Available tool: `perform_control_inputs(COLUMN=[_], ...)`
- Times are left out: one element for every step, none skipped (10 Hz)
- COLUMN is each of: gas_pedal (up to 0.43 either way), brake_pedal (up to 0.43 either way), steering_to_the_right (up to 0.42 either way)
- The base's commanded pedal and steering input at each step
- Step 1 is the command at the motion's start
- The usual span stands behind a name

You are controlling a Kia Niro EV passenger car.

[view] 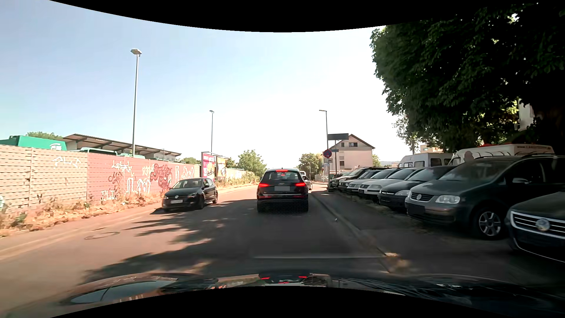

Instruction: Follow the waypoints while adhering to traffic rules and regulations

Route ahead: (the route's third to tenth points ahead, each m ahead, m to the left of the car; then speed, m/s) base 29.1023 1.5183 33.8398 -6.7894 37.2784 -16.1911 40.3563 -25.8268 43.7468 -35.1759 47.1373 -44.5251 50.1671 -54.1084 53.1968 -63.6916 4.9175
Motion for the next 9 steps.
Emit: perform_control_inputs(gas_pedal=[0.0,0.0,0.0,0.0,0.0,0.0,0.0,0.0,0.0], brake_pedal=[0.256,0.262,0.268,0.274,0.274,0.274,0.28,0.28,0.28], steering_to_the_right=[0.0,0.0,0.0,0.0,0.0,0.0,0.0,0.0,-0.001])
